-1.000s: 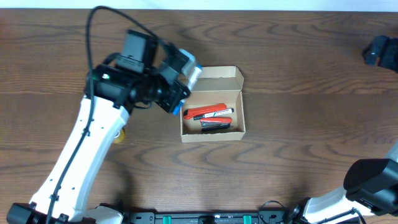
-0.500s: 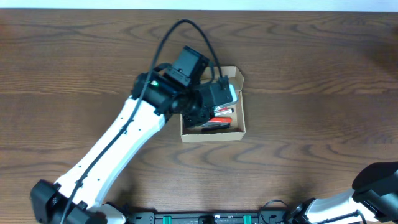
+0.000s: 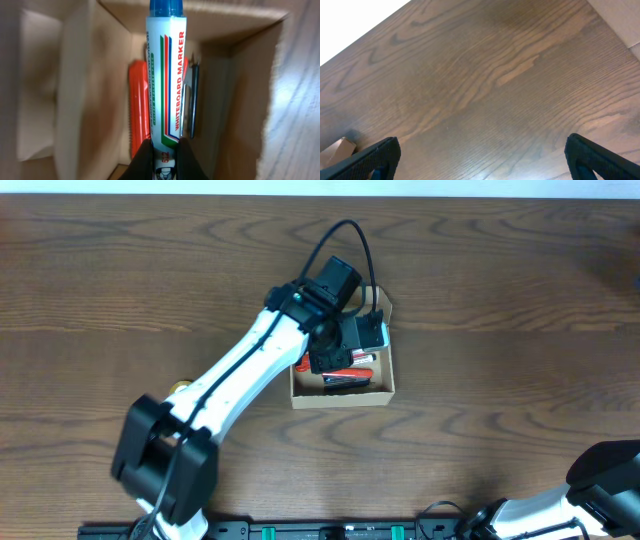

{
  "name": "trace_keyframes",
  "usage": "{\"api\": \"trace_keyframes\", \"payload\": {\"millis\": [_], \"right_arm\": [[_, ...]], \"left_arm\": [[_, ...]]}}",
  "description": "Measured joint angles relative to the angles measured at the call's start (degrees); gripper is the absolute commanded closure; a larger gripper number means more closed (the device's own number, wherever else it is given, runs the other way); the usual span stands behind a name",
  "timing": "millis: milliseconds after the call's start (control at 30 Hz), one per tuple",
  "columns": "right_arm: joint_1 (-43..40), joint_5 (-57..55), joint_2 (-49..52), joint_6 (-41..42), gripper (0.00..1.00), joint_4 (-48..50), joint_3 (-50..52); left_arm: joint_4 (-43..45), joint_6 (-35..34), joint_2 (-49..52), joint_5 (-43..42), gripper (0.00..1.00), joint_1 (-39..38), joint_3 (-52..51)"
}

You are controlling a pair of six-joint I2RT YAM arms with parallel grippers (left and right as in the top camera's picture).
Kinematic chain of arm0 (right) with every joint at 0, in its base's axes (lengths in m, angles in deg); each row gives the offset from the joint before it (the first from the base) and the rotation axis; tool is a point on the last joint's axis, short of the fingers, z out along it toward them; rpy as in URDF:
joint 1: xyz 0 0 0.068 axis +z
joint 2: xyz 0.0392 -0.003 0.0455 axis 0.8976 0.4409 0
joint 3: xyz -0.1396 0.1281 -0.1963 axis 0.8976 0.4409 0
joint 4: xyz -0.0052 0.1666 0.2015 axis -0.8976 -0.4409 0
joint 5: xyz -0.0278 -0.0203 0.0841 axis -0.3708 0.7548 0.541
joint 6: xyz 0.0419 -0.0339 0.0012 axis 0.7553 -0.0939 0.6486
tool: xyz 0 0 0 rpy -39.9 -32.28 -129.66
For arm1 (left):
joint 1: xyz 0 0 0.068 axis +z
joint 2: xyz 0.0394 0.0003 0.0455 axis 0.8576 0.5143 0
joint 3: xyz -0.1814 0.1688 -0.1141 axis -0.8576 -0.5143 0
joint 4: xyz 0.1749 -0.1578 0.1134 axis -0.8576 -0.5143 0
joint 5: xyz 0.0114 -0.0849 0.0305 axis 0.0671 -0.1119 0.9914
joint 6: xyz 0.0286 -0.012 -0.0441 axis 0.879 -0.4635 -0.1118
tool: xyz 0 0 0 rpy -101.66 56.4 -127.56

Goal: Pack container
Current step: 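Carry the blue marker into the box and lower it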

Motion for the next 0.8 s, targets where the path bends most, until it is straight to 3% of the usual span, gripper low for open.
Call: {"api": "trace_keyframes", "payload": {"millis": [400, 433, 467, 500, 600, 667, 800], "right_arm": [[0.0, 0.02, 0.0, 0.02, 0.01, -0.44, 0.0], [0.0, 0.02, 0.0, 0.02, 0.01, -0.44, 0.0], [0.0, 0.02, 0.0, 0.02, 0.01, -0.44, 0.0], [0.0, 0.02, 0.0, 0.02, 0.01, -0.44, 0.0], [0.0, 0.28, 0.0, 0.02, 0.01, -0.44, 0.0], [0.0, 0.46, 0.0, 0.0, 0.01, -0.44, 0.0], [0.0, 0.66, 0.0, 0.02, 0.01, -0.44, 0.0]], "left_arm": [[-0.44, 0.0, 9.09, 3.45, 0.94, 0.0, 0.0], [-0.44, 0.0, 9.4, 3.5, 0.86, 0.0, 0.0], [-0.42, 0.11, 9.7, 3.61, 0.65, 0.0, 0.0], [-0.42, 0.04, 9.92, 3.63, 0.59, 0.0, 0.0], [-0.42, -0.76, 10.38, 3.63, 0.57, 0.02, 0.0], [-0.39, -0.61, 10.4, 3.67, 0.41, 0.0, 0.0], [-0.44, -2.03, 10.4, 3.8, 0.41, 0.0, 0.0]]}}
